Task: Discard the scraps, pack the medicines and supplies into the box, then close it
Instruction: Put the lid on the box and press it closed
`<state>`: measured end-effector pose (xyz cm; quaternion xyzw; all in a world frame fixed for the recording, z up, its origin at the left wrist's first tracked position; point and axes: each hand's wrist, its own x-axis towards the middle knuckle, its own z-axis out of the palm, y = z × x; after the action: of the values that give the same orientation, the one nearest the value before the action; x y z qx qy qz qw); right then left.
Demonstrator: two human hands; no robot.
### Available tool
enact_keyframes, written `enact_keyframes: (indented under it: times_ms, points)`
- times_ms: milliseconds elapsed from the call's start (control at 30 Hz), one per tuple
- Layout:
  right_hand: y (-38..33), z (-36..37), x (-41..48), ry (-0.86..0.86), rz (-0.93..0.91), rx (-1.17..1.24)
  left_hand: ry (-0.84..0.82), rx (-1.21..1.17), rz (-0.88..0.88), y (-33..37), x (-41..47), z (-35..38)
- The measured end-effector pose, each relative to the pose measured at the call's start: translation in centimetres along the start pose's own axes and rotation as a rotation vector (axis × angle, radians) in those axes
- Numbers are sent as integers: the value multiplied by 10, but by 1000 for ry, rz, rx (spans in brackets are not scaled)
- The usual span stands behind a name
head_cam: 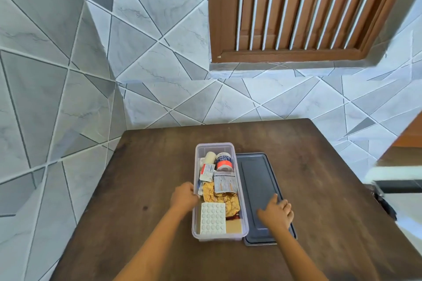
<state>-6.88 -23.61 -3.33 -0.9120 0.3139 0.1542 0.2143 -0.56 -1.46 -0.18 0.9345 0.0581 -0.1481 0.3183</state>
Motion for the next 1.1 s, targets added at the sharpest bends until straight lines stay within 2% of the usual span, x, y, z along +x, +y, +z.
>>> enact_keyframes:
  times_ms: [100, 400, 467, 567, 667, 767, 833, 967, 1033, 1100]
  points:
    - [19, -8, 9, -20, 48, -40, -10, -16, 9, 18, 0, 14]
    - [54, -45, 29, 90, 139, -34, -4, 12, 25, 48, -3, 35]
    - [61, -53, 36, 111, 135, 53, -4, 37, 4, 52, -3, 37]
    - [66, -70, 45, 106, 15, 360, -21, 66, -39, 59, -6, 37]
    - [60, -92, 49, 124, -157, 598, 111, 45, -31, 75, -9, 41]
    - [39, -109, 37, 170, -264, 715, 172, -76, 80, 103, -16, 43]
    - [25, -116, 25, 221, -339, 773, 105, -207, 116, 122, -25, 43]
    - [0, -120, -5, 243, -528, 710, -190, -644, 100, 146, -33, 42]
    - [-11, -114, -16, 210, -596, 654, -236, -727, 105, 149, -32, 38]
    - [-17, -108, -22, 181, -618, 621, -213, -808, 92, 149, -30, 31]
